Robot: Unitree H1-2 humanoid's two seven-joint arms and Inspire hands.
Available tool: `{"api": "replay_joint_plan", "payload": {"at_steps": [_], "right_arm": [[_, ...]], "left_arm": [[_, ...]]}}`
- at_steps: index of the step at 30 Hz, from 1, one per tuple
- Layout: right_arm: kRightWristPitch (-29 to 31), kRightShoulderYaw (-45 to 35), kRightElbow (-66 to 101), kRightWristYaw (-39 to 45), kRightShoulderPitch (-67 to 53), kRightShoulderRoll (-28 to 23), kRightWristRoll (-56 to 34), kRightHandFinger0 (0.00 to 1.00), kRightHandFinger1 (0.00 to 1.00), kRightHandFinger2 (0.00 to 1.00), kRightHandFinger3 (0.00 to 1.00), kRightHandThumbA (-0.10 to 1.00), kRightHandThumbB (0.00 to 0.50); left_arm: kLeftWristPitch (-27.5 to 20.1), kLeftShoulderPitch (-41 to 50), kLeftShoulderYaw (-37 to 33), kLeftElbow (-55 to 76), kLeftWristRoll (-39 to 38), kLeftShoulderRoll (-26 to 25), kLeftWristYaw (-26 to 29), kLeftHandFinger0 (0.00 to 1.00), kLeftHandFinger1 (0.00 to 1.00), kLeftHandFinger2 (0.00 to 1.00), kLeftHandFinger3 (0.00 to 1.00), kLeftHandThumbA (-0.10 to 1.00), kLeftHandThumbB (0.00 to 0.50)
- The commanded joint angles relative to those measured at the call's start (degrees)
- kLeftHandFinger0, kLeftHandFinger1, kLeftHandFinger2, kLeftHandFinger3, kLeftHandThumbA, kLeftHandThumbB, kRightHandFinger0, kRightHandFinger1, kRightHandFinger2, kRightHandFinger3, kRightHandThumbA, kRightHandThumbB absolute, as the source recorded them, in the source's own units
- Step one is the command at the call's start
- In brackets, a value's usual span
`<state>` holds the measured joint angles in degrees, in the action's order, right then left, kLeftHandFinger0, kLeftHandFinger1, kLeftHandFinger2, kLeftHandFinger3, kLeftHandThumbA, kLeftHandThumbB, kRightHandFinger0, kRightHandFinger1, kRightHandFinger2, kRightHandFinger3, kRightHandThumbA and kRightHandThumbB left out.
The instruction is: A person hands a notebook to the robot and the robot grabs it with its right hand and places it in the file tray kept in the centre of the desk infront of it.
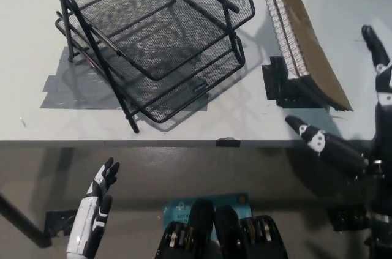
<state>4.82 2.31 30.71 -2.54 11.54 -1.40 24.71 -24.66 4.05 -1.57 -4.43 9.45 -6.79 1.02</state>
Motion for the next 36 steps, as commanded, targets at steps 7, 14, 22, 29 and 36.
{"api": "replay_joint_plan", "payload": {"at_steps": [7, 14, 22, 29, 36], "right_arm": [[-1.5, 0.5, -4.9, -2.0, 4.4, 1.9, 8.9, 1.0, 1.0, 1.0, 1.0, 1.0, 0.332], [-0.5, 0.7, -13.1, -3.1, 8.1, 1.7, 8.2, 1.0, 1.0, 1.0, 1.0, 1.0, 0.306], [1.1, 0.9, -24.7, -7.6, 15.0, 1.3, 10.7, 1.0, 1.0, 1.0, 1.0, 0.99, 0.249], [0.5, 0.3, -34.0, -14.3, 21.9, 1.9, 13.7, 1.0, 1.0, 1.0, 1.0, 1.0, 0.243], [6.9, -3.8, -43.7, -31.0, 26.8, 3.7, 12.8, 0.52, 0.6, 0.72, 0.95, 0.72, 0.035]], "left_arm": [[-1.9, -0.6, 0.2, 0.9, 1.1, -0.3, 0.5, 1.0, 1.0, 1.0, 1.0, 1.0, 0.297], [-1.6, -0.7, 0.1, 0.8, 1.9, -0.3, 0.6, 1.0, 1.0, 1.0, 1.0, 1.0, 0.301], [-1.6, -1.5, 0.1, 0.7, 2.1, -0.3, 0.5, 1.0, 1.0, 1.0, 1.0, 1.0, 0.299], [-1.5, -1.5, -0.1, 0.9, 2.6, -0.5, 0.2, 1.0, 1.0, 1.0, 1.0, 1.0, 0.296], [-1.4, -2.1, -0.1, 0.9, 2.3, -0.5, 0.1, 1.0, 1.0, 1.0, 1.0, 1.0, 0.302]]}}
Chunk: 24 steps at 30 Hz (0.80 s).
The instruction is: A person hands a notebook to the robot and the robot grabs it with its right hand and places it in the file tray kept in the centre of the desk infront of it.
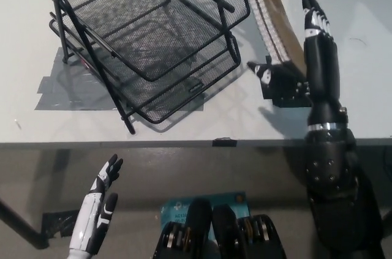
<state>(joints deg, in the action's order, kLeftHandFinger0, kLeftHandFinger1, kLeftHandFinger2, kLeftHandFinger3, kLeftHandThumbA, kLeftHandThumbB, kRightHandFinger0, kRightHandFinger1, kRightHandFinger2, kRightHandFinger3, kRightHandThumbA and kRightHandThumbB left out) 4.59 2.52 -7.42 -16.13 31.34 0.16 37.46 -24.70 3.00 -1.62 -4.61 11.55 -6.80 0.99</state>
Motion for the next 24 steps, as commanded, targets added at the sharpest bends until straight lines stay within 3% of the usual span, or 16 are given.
{"api": "replay_joint_plan", "payload": {"at_steps": [1, 2, 3, 9, 11, 13, 16, 21, 24], "right_arm": [[7.1, -4.7, -5.1, -17.4, 6.8, 1.8, -0.6, 0.07, 0.09, 0.15, 0.33, 0.79, 0.001], [6.8, -5.1, -4.5, -17.6, 6.6, 1.6, -0.7, 0.01, 0.02, 0.03, 0.15, 0.87, 0.0], [6.6, -5.4, -3.9, -18.8, 6.5, 1.6, 0.0, 0.0, 0.0, 0.0, 0.01, 0.99, 0.011], [7.7, -6.7, -1.5, -20.3, 6.2, 2.1, -1.1, 0.0, 0.0, 0.0, 0.06, 1.0, 0.0], [11.3, -6.9, -1.3, -22.4, 6.5, 1.5, -1.2, 0.0, 0.0, 0.0, 0.0, 0.87, 0.0], [12.2, -7.2, -0.7, -22.6, 6.5, 1.5, -2.0, 0.0, 0.0, 0.0, 0.0, 0.85, 0.0], [9.3, -8.3, 1.3, -23.3, 6.4, 2.0, -1.8, 0.0, 0.0, 0.0, 0.0, 0.93, 0.023], [10.6, -10.6, 3.7, -24.6, 6.7, 1.9, -5.2, 0.0, 0.0, 0.0, 0.0, 0.89, 0.002], [7.1, -13.6, 7.4, -25.0, 7.7, 2.1, -6.9, 0.0, 0.0, 0.0, 0.0, 0.99, 0.014]], "left_arm": [[-1.3, -1.1, -0.1, 1.1, 0.1, -0.4, 0.1, 1.0, 1.0, 1.0, 1.0, 1.0, 0.303], [-1.4, -1.1, -0.1, 1.1, -0.1, -0.4, 0.1, 1.0, 1.0, 1.0, 1.0, 1.0, 0.302], [-1.5, -1.2, 0.0, 1.1, -0.1, -0.5, 0.1, 1.0, 1.0, 1.0, 1.0, 1.0, 0.292], [-1.3, -1.3, 0.2, 0.9, -0.5, -0.6, 0.1, 1.0, 1.0, 1.0, 1.0, 1.0, 0.3], [-0.9, -1.0, 0.2, 1.2, -0.2, -0.4, 0.2, 1.0, 1.0, 1.0, 1.0, 1.0, 0.303], [-1.0, -0.9, 0.2, 1.2, -0.1, -0.5, 0.2, 1.0, 1.0, 1.0, 1.0, 1.0, 0.301], [-1.2, -0.9, 0.1, 1.3, 0.2, -0.5, 0.2, 1.0, 1.0, 1.0, 1.0, 1.0, 0.295], [-0.8, -1.3, 0.0, 1.2, 0.0, -0.6, -0.1, 1.0, 1.0, 1.0, 1.0, 1.0, 0.301], [-0.7, -1.4, 0.0, 1.4, -0.1, -0.8, -0.3, 1.0, 1.0, 1.0, 1.0, 1.0, 0.306]]}}
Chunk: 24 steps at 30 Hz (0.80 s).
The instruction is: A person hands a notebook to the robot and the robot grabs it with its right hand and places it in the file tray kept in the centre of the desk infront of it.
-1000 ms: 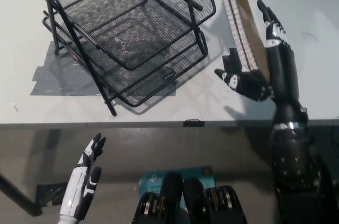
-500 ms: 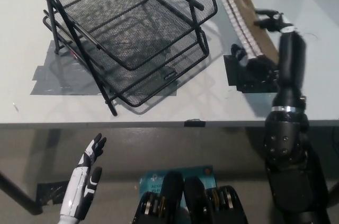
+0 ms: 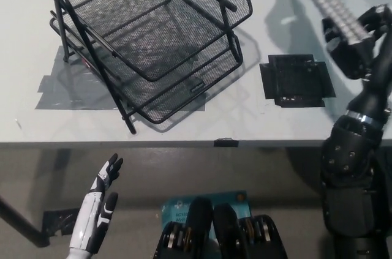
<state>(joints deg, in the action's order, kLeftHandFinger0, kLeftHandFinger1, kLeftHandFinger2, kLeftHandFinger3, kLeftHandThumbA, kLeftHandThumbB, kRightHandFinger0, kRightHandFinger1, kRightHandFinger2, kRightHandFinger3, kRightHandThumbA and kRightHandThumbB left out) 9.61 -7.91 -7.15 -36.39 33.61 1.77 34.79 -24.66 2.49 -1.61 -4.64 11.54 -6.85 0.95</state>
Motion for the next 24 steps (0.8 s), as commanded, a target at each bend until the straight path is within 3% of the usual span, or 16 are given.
{"api": "replay_joint_plan", "payload": {"at_steps": [1, 5, 9, 12, 13, 15, 18, 21, 24], "right_arm": [[1.1, -4.4, 9.3, -4.0, 6.0, 0.5, -6.4, 0.0, 0.0, 0.0, 0.0, 1.0, 0.025], [-0.6, -6.4, 15.9, -2.0, 7.8, -0.6, -8.6, 0.0, 0.0, 0.0, 0.0, 0.99, 0.039], [1.4, -4.9, 19.8, 0.3, 8.2, -1.7, -8.1, 0.0, 0.0, 0.0, 0.0, 0.95, 0.036], [1.4, -1.9, 21.6, 1.9, 8.2, -2.8, -1.7, 0.0, 0.0, 0.0, 0.0, 0.99, 0.006], [2.0, 0.5, 22.3, 2.8, 7.7, -3.0, 1.9, 0.0, 0.0, 0.0, 0.0, 0.99, 0.029], [1.2, 2.7, 23.1, 3.0, 6.7, -3.4, 6.1, 0.0, 0.0, 0.0, 0.0, 1.0, 0.008], [3.9, 7.3, 21.7, 3.2, 5.2, -3.9, 8.9, 0.0, 0.0, 0.0, 0.0, 0.88, 0.0], [5.4, 10.8, 19.2, 2.2, 4.6, -4.8, 11.9, 0.0, 0.0, 0.0, 0.0, 0.86, 0.0], [7.0, 14.2, 16.1, 0.5, 5.8, -5.8, 15.4, 0.0, 0.0, 0.0, 0.0, 0.76, 0.0]], "left_arm": [[-0.7, -0.9, 0.0, 1.4, -0.2, -0.8, -0.3, 1.0, 1.0, 1.0, 1.0, 1.0, 0.303], [-0.7, -1.2, -0.1, 1.2, -0.6, -0.8, -0.4, 1.0, 1.0, 1.0, 1.0, 1.0, 0.301], [-0.6, -1.2, -0.1, 1.0, -0.3, -0.8, -0.3, 1.0, 1.0, 1.0, 1.0, 1.0, 0.308], [-0.8, -1.2, -0.1, 0.7, -0.2, -0.9, -0.2, 1.0, 1.0, 1.0, 1.0, 1.0, 0.307], [-0.5, -1.1, -0.3, 1.0, 0.0, -0.8, -0.3, 1.0, 1.0, 1.0, 1.0, 1.0, 0.306], [-0.5, -1.0, -0.5, 1.1, 0.1, -0.7, -0.4, 1.0, 1.0, 1.0, 1.0, 1.0, 0.305], [-0.8, -0.5, -0.6, 1.1, 0.0, -0.7, -0.5, 1.0, 1.0, 1.0, 1.0, 1.0, 0.294], [-0.9, 0.1, -0.8, 1.4, -0.1, -0.8, -0.5, 1.0, 1.0, 1.0, 1.0, 1.0, 0.294], [-1.1, 0.1, -0.9, 1.3, -0.3, -0.9, -0.6, 1.0, 1.0, 1.0, 1.0, 1.0, 0.292]]}}
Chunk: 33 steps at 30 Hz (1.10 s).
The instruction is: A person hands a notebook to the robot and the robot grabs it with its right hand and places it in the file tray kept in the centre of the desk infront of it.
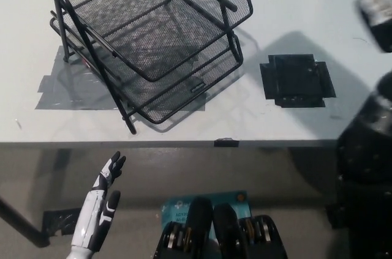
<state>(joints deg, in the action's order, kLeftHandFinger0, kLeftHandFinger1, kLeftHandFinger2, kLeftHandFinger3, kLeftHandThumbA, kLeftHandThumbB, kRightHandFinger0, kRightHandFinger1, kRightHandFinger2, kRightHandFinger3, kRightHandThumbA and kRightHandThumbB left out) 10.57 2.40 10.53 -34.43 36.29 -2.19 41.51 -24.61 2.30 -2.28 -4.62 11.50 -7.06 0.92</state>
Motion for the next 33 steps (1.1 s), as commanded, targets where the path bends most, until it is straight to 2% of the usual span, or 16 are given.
{"api": "replay_joint_plan", "payload": {"at_steps": [1, 3, 6, 8, 10, 12, 13, 14, 16, 18, 20, 23, 24, 30, 33], "right_arm": [[5.6, 4.9, -2.7, -2.4, 3.7, -2.3, 10.6, 0.0, 0.0, 0.0, 0.01, 0.78, 0.0], [5.7, 6.1, -4.5, -2.9, 4.8, -2.9, 11.6, 0.0, 0.0, 0.0, 0.0, 0.8, 0.0], [4.2, 7.9, -7.1, -3.3, 7.1, -3.1, 14.1, 0.0, 0.0, 0.03, 0.01, 0.92, 0.0], [4.2, 8.6, -8.0, -3.6, 7.8, -3.2, 14.6, 0.0, 0.0, 0.05, 0.03, 0.93, 0.0], [5.3, 9.8, -10.4, -4.3, 9.1, -3.8, 15.4, 0.0, 0.0, 0.1, 0.21, 0.94, 0.0], [5.8, 11.0, -13.1, -5.6, 10.4, -4.8, 17.4, 0.0, 0.0, 0.1, 0.23, 0.95, 0.0], [6.1, 11.5, -14.2, -6.1, 10.9, -5.2, 17.8, 0.0, 0.0, 0.1, 0.18, 0.95, 0.0], [6.2, 11.8, -15.0, -6.4, 11.3, -5.5, 18.1, 0.0, 0.0, 0.09, 0.21, 0.96, 0.0], [5.9, 12.5, -17.0, -7.3, 12.2, -6.1, 19.0, 0.0, 0.0, 0.07, 0.05, 0.98, 0.0], [5.3, 13.1, -18.3, -8.3, 12.8, -6.7, 20.6, 0.0, 0.0, 0.03, 0.0, 1.0, 0.0], [3.5, 14.4, -20.5, -10.9, 13.7, -7.6, 24.5, 0.0, 0.0, 0.01, 0.0, 1.0, 0.0], [3.3, 15.9, -23.6, -13.7, 14.7, -8.3, 26.1, 0.0, 0.0, 0.0, 0.05, 0.99, 0.0], [3.3, 16.2, -24.3, -14.3, 15.0, -8.4, 26.5, 0.0, 0.0, 0.01, 0.1, 0.97, 0.0], [4.2, 18.7, -30.0, -16.8, 17.5, -9.0, 27.5, 0.0, 0.0, 0.0, 0.01, 0.9, 0.0], [5.1, 19.9, -32.6, -17.4, 18.8, -9.4, 27.5, 0.0, 0.0, 0.04, 0.02, 0.87, 0.004]], "left_arm": [[-1.2, 0.2, -0.3, 1.2, -0.4, -0.7, -0.5, 1.0, 1.0, 1.0, 1.0, 1.0, 0.29], [-1.0, 0.0, -0.2, 1.2, -0.1, -0.7, -0.4, 1.0, 1.0, 0.99, 1.0, 1.0, 0.286], [-0.7, -0.2, -0.3, 1.2, 0.0, -0.7, -0.4, 1.0, 1.0, 0.99, 1.0, 1.0, 0.294], [-0.4, -0.2, -0.3, 1.4, 0.1, -0.7, -0.5, 1.0, 1.0, 0.99, 1.0, 1.0, 0.296], [-0.4, -0.1, -0.4, 1.3, -0.2, -0.7, -0.6, 1.0, 1.0, 0.99, 1.0, 1.0, 0.292], [-0.4, 0.0, -0.4, 1.4, 0.2, -0.7, -0.5, 1.0, 1.0, 0.99, 1.0, 1.0, 0.291], [-0.2, 0.0, -0.5, 1.7, 0.5, -0.7, -0.5, 1.0, 1.0, 0.99, 1.0, 1.0, 0.292], [-0.2, 0.0, -0.5, 1.7, 0.3, -0.8, -0.6, 1.0, 1.0, 0.99, 1.0, 1.0, 0.287], [-0.2, -0.2, -0.6, 1.8, -0.1, -1.0, -0.9, 1.0, 1.0, 0.99, 1.0, 1.0, 0.287], [-0.2, -0.3, -0.5, 1.7, -0.2, -1.0, -0.9, 1.0, 1.0, 0.99, 1.0, 1.0, 0.293], [-0.2, -0.4, -0.6, 1.7, -0.7, -1.1, -1.1, 1.0, 1.0, 0.98, 1.0, 1.0, 0.287], [-0.5, -0.4, -0.7, 1.5, -1.1, -1.2, -1.3, 1.0, 1.0, 0.98, 1.0, 1.0, 0.287], [-0.5, -0.4, -0.8, 1.5, -1.4, -1.2, -1.4, 1.0, 1.0, 0.97, 1.0, 1.0, 0.298], [-0.5, -0.7, -1.0, 1.5, -1.3, -1.2, -1.5, 1.0, 1.0, 0.97, 1.0, 1.0, 0.309], [-0.7, -1.0, -1.0, 1.7, -1.0, -1.4, -1.3, 1.0, 1.0, 0.97, 1.0, 1.0, 0.293]]}}
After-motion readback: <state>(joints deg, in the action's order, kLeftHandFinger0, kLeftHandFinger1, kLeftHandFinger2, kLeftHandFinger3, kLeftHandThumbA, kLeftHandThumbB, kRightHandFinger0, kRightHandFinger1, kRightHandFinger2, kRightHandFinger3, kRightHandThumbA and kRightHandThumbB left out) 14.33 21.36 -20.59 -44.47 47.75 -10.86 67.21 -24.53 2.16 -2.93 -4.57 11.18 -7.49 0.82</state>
